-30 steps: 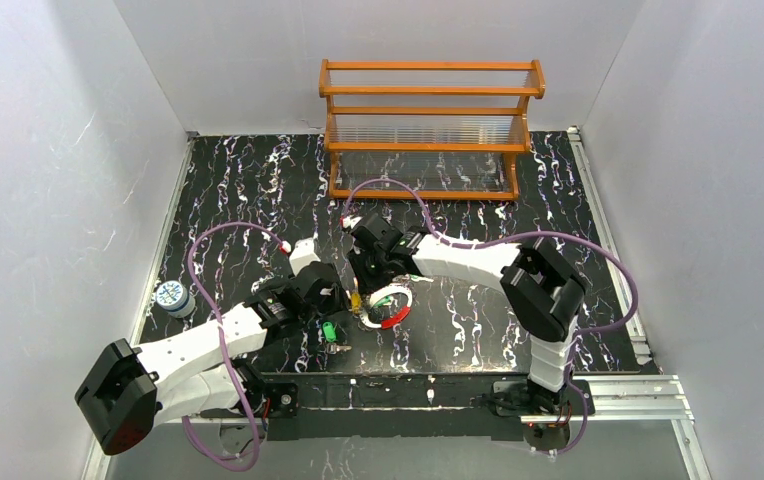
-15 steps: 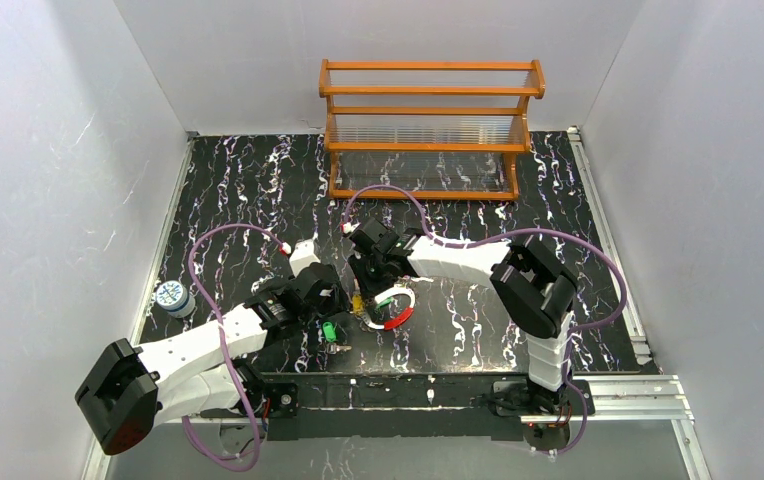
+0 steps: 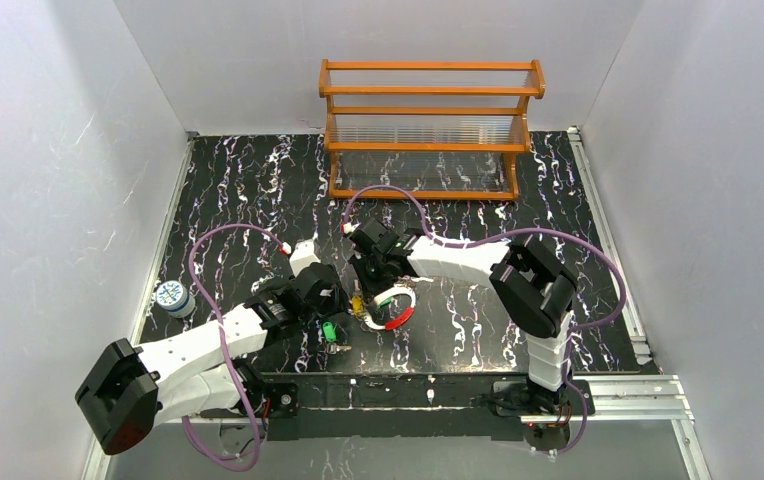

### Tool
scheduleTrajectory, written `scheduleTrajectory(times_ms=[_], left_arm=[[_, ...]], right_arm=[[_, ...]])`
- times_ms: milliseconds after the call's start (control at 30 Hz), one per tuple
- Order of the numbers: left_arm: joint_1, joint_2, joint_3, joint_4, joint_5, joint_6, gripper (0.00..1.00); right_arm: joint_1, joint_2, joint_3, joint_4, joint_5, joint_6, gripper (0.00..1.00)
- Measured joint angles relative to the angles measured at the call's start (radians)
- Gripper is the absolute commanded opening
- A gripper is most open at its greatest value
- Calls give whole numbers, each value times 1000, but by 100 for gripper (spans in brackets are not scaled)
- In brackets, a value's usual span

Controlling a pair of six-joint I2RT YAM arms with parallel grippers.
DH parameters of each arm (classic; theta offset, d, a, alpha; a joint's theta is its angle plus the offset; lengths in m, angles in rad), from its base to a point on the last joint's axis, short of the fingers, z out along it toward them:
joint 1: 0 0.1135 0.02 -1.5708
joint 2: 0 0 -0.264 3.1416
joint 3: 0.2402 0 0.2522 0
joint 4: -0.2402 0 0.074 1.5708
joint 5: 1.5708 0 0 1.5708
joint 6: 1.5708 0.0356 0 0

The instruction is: Put the keys on the keyring

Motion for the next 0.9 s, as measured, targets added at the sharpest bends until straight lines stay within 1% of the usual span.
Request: scheduleTrajectory(times_ms=[167, 300, 533, 633, 767, 900], left_arm=[[0, 0, 0, 0, 0, 0, 50], [0, 0, 0, 0, 0, 3, 50], [0, 16, 10, 0, 8, 16, 49], [0, 31, 27, 3, 12, 26, 48], [0, 59, 52, 20, 21, 38, 47], [0, 110, 81, 35, 41, 48, 44]], right_arm=[[0, 0, 0, 0, 0, -2, 20], [0, 0, 0, 0, -8, -4, 28], [-17, -26, 0, 1, -58, -5, 31], [-52, -70, -7, 10, -92, -3, 32], [-142, -147, -45, 39, -140, 3, 32], [-233, -165, -83, 66, -164, 8, 33]])
